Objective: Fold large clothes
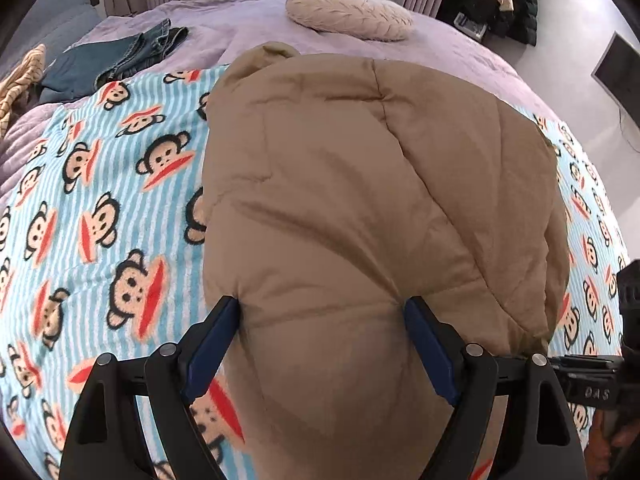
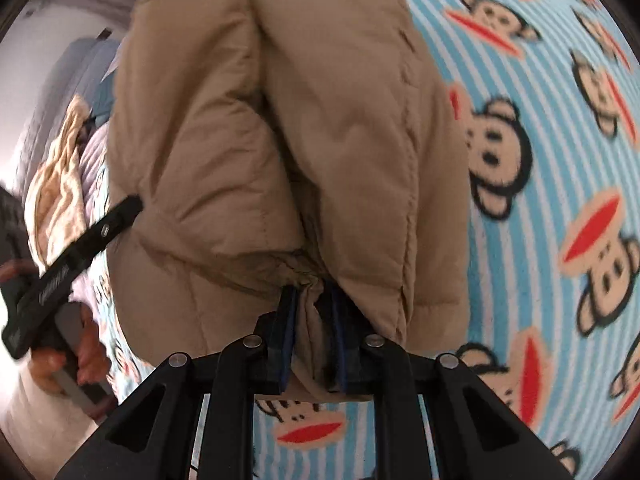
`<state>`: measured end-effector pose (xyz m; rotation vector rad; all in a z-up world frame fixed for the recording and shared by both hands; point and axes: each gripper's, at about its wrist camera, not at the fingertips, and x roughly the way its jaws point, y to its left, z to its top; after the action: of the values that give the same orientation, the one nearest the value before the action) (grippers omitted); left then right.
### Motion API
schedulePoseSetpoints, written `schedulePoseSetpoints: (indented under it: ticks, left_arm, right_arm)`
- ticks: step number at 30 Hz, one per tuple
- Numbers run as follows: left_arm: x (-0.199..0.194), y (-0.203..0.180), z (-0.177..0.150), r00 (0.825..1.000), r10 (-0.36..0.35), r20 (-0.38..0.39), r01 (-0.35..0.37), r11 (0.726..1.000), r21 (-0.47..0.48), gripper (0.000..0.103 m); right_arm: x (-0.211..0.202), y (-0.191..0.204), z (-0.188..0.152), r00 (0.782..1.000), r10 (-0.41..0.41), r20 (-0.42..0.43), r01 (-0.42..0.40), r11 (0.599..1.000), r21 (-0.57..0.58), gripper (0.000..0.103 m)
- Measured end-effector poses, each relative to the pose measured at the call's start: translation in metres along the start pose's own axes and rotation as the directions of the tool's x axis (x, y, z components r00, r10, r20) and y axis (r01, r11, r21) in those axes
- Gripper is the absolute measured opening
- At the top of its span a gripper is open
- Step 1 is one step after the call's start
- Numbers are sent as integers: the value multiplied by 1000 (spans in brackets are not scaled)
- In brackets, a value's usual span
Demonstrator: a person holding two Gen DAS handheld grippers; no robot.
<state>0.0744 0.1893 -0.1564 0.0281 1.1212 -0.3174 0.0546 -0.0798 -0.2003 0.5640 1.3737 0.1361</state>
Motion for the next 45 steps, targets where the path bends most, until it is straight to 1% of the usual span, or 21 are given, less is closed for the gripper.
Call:
schedulePoseSetpoints:
  ticks: [3, 6, 7, 10, 13, 16, 21, 27, 30, 34, 36, 37, 38, 39, 42, 45]
  left_arm:
    - [-9, 5, 0, 999, -3, -32, 1, 999, -43, 84]
    - [-22, 10, -4, 999, 0, -45, -4, 997, -72, 84]
    - [-28, 11, -6, 999, 4, -50, -8, 997, -80, 84]
    - [-40, 12, -14, 997, 7, -71, -14, 995, -98, 84]
    - [-48, 9, -24, 995, 4, -98, -14, 995, -98, 84]
    - [-56, 7, -32, 993, -13, -114, 1, 995, -101, 84]
    - [-68, 7, -41, 992, -11, -124, -4, 993, -114, 84]
    - [-81, 8, -44, 993, -7, -117, -9, 991, -132, 85]
    - [-85, 6, -46, 993, 4, -117, -18, 993, -115, 85]
    - [-87, 3, -52, 993, -1, -121, -10, 996, -89, 85]
    - [-86, 2, -55, 992, -7, -128, -4, 996, -84, 85]
    - [-86, 1, -56, 990, -7, -138, -4, 997, -81, 92]
    - [-85, 1, -57, 990, -9, -142, -2, 997, -80, 97]
    - [-86, 1, -58, 990, -9, -140, -2, 997, -81, 100]
    - [-90, 0, -60, 992, -5, -128, -4, 997, -76, 100]
    - [-93, 3, -61, 993, 4, -121, -16, 996, -93, 100]
  right_arm:
    - [-11, 3, -5, 1000, -30, 8, 30, 999, -15, 18]
    - [-27, 2, -14, 999, -47, 14, 47, 999, -12, 21]
    - [-34, -1, -21, 999, -49, 15, 49, 999, -9, 21]
    - [-47, 1, -28, 998, -55, 18, 55, 998, -1, 21]
    - [-59, 2, -33, 998, -67, 24, 66, 998, 6, 21]
    - [-72, 4, -44, 997, -68, 33, 67, 998, 17, 22]
    - [-90, 8, -57, 995, -88, 39, 87, 996, 34, 35]
    - [-97, 8, -69, 994, -107, 28, 106, 993, 50, 35]
    - [-99, 15, -72, 993, -115, 29, 114, 992, 50, 36]
    - [-102, 26, -78, 991, -126, 39, 124, 991, 46, 36]
    - [-106, 29, -81, 991, -126, 45, 124, 991, 47, 38]
    - [-107, 31, -82, 991, -127, 49, 125, 991, 49, 39]
    - [-108, 33, -84, 990, -128, 53, 125, 991, 50, 41]
    - [-109, 34, -85, 990, -129, 55, 126, 991, 50, 41]
    - [-109, 37, -88, 990, -130, 53, 128, 991, 48, 41]
    - [-108, 40, -87, 990, -131, 50, 130, 991, 35, 41]
